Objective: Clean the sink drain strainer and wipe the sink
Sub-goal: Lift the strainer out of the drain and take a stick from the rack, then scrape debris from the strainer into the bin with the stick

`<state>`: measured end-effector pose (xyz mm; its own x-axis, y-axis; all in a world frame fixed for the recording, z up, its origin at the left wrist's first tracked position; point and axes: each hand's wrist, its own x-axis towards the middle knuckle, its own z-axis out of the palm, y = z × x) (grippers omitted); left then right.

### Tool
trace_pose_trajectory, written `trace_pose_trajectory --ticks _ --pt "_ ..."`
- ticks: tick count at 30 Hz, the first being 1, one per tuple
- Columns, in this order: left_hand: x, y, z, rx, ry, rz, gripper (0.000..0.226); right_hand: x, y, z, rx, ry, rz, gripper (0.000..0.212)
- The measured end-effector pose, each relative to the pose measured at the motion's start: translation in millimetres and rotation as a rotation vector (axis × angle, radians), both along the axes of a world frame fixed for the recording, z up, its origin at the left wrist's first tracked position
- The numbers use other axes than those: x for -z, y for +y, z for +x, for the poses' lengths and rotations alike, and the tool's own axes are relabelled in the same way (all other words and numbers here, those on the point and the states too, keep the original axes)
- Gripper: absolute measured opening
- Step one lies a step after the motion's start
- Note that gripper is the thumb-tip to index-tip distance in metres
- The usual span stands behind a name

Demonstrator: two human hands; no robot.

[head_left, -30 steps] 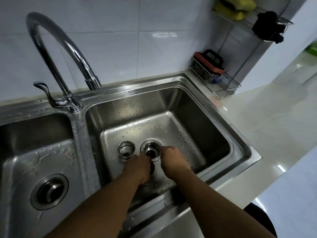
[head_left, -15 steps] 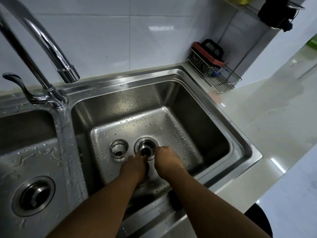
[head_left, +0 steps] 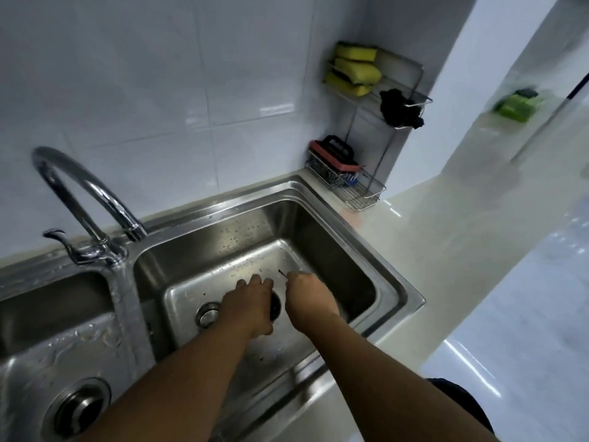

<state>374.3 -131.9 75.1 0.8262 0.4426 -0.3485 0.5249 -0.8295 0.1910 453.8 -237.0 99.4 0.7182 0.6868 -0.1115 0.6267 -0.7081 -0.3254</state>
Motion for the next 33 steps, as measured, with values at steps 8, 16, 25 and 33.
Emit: trace_pose_trajectory --ticks 8,16,25,33 --pt "-65.2 -47.0 22.0 0.113 -0.148 -0.038 0.088 -62.9 -62.9 7.3 0.198 -0.058 0.108 0.016" --pt "-109.0 -136.6 55.3 0.307 -0.254 -0.059 0.077 -102.9 -176.1 16.3 0.346 -0.127 0.091 0.011" --pt "-91.9 -257.9 130.4 0.483 -0.256 -0.088 0.085 -85.3 -312.5 65.9 0.510 -0.126 0.188 0.017" --pt "-43.8 -343.7 198.1 0.577 -0.239 -0.147 0.086 -28.3 -436.8 109.4 0.656 -0.029 0.235 0.026"
